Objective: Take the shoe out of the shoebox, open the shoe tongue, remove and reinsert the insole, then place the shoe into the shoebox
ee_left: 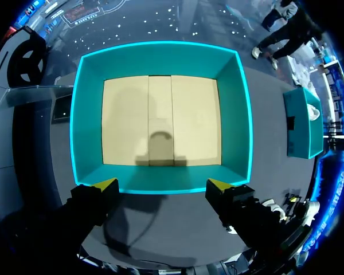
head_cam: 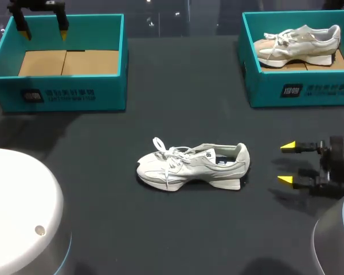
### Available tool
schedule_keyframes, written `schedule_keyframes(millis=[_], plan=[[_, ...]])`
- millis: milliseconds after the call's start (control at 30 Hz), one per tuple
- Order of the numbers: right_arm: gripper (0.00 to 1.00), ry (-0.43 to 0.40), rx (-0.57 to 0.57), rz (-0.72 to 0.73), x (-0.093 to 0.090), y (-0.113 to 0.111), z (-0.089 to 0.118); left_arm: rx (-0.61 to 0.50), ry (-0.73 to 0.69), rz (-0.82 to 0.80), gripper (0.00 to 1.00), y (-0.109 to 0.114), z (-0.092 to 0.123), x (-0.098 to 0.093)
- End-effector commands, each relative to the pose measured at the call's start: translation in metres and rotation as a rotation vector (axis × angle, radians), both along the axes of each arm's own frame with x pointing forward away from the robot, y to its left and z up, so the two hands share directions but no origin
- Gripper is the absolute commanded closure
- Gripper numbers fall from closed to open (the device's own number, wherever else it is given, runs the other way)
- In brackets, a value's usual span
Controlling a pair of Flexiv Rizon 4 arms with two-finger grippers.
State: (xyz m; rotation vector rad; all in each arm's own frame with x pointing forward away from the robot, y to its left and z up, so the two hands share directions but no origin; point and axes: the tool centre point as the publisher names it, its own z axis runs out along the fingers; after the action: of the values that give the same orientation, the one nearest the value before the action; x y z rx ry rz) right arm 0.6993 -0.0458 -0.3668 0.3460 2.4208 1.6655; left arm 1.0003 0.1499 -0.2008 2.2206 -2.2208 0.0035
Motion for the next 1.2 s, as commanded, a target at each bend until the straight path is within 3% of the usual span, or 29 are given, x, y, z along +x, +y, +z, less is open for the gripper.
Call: schedule_keyframes(millis=[33,833,1200], plan=[[0.00,0.007,-0.006,0.000,0.000,0.011,-0.001,0.001,0.001,0.000,0.00,0.000,0.000,0.000],[0.00,0.063,0.027,-0.034,0.009,0.060,-0.022,0.001,0.001,0.000,0.00,0.000,0.000,0.000],[0.00,0.042,0.048,0.001,0.011,0.078,-0.025,0.001,0.001,0.000,0.00,0.000,0.000,0.000]])
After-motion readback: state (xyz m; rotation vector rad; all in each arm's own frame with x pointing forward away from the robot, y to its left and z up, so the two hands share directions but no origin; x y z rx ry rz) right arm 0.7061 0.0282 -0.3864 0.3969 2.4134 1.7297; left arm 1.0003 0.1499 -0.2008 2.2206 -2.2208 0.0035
